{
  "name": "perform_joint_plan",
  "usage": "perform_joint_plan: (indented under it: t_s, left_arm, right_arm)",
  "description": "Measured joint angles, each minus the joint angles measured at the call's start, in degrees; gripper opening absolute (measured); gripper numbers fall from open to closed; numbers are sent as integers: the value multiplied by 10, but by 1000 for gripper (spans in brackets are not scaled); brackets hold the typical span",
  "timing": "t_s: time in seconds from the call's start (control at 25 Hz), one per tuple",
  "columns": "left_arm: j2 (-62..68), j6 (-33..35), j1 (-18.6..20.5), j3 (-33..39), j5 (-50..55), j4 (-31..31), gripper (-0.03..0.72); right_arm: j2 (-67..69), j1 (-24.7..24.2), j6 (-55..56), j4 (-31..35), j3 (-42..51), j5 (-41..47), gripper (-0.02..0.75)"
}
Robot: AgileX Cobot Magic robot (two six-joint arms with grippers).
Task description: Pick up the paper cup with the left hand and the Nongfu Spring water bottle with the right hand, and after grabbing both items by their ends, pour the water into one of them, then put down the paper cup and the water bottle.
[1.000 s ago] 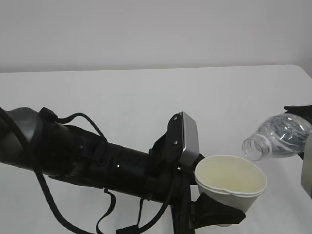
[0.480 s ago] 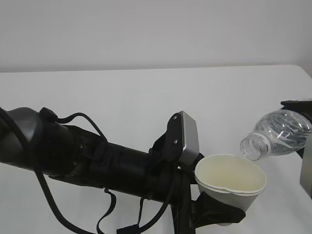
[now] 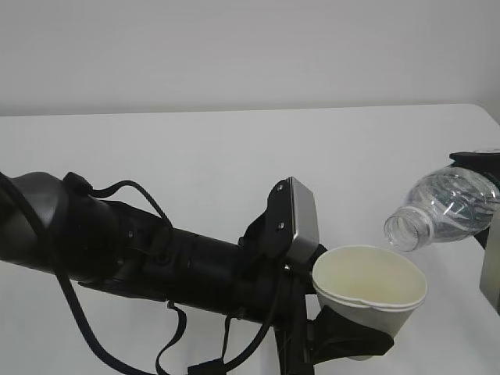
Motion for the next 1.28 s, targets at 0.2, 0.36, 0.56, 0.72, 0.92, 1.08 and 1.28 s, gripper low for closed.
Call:
perform_joint_plan:
  t_s: [0.2,0.36,0.56,0.72,0.92,1.08,1.28]
  left_arm:
    - [0,0,0,0,0,0,421]
    - [0,0,0,0,0,-1,421]
    - [0,0,0,0,0,-1,421]
    - [0,0,0,0,0,-1,421]
    - [0,0,0,0,0,-1,420]
    - [0,0,0,0,0,-1,421]
    - [0,0,0,0,0,-1,420]
  right_arm:
    - [0,0,-16,4,0,-1,436]
    - [0,0,-25,5,-1,-3,436]
    - [0,0,-28,8,-3,-5,436]
    - [0,0,-30,8,-3,-5,436]
    - [0,0,-41,8,-7,-5,436]
    - [0,0,-46,8,-8,-5,436]
    - [0,0,-57,8,-8,-5,436]
